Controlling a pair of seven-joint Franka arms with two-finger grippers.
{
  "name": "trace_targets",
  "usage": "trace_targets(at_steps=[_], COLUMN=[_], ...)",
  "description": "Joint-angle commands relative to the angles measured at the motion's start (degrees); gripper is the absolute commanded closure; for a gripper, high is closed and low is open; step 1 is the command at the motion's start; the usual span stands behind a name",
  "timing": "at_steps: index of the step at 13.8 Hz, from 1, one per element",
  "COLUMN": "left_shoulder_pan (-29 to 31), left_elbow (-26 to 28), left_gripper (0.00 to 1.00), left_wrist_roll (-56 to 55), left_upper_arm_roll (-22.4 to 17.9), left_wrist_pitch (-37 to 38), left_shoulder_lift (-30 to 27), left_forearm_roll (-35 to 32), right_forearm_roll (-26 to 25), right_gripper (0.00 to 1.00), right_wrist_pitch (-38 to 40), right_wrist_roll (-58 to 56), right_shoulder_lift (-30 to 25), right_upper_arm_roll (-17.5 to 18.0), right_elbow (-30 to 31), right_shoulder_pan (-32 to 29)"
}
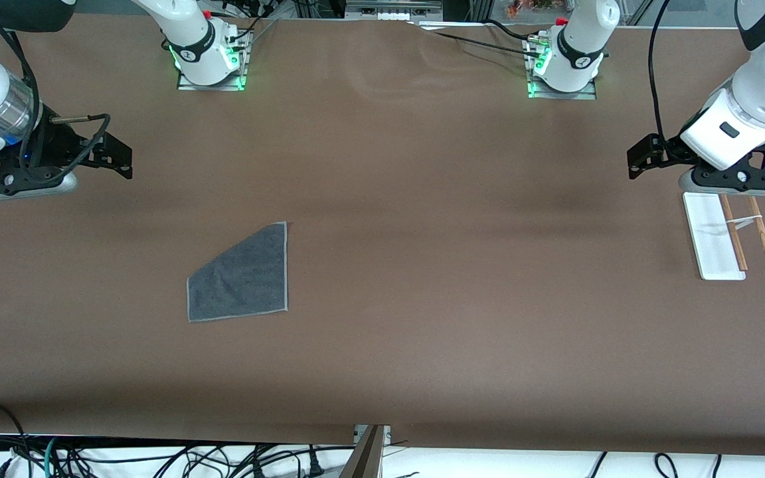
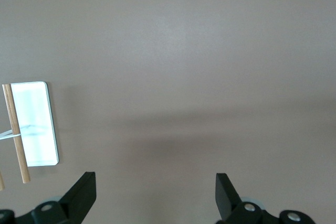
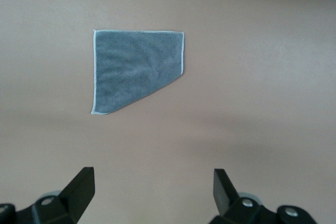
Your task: Pass towel and hang on rack
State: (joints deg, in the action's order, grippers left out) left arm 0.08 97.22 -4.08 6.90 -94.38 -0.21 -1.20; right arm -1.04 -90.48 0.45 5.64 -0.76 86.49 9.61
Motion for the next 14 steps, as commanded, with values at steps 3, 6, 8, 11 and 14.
trace_targets(at_steps=[3, 6, 8, 11, 14], left_shoulder_pan=[-0.34, -0.34, -0.34, -0.34, -0.34], left_elbow=[-0.10, -0.01, -0.01, -0.10, -0.10], left_gripper=[0.00, 0.00, 0.00, 0.00, 0.00], left_wrist_roll=[0.47, 0.47, 0.47, 0.47, 0.47], left_upper_arm_roll=[-0.13, -0.13, -0.13, -0.13, -0.13], left_wrist_pitch=[0.34, 0.34, 0.34, 0.34, 0.34], left_shoulder_lift=[-0.67, -0.67, -0.67, -0.67, -0.67], left_forearm_roll=[-0.91, -0.91, -0.91, -0.91, -0.91], right_forearm_roll=[-0.63, -0.80, -0.89, -0.98, -0.98], right_gripper=[0.00, 0.00, 0.00, 0.00, 0.00], right_wrist_pitch=[-0.31, -0.84, -1.01, -1.80, -2.86], right_wrist_roll=[1.31, 1.13, 1.22, 1.31, 1.57], right_shoulder_lift=[-0.64, -0.37, 0.15, 0.60, 1.21], right_upper_arm_roll=[0.58, 0.58, 0.58, 0.58, 0.40], right_elbow=[0.70, 0.26, 0.08, -0.09, -0.09], right_shoulder_pan=[-0.91, -0.91, -0.99, -1.26, -1.96])
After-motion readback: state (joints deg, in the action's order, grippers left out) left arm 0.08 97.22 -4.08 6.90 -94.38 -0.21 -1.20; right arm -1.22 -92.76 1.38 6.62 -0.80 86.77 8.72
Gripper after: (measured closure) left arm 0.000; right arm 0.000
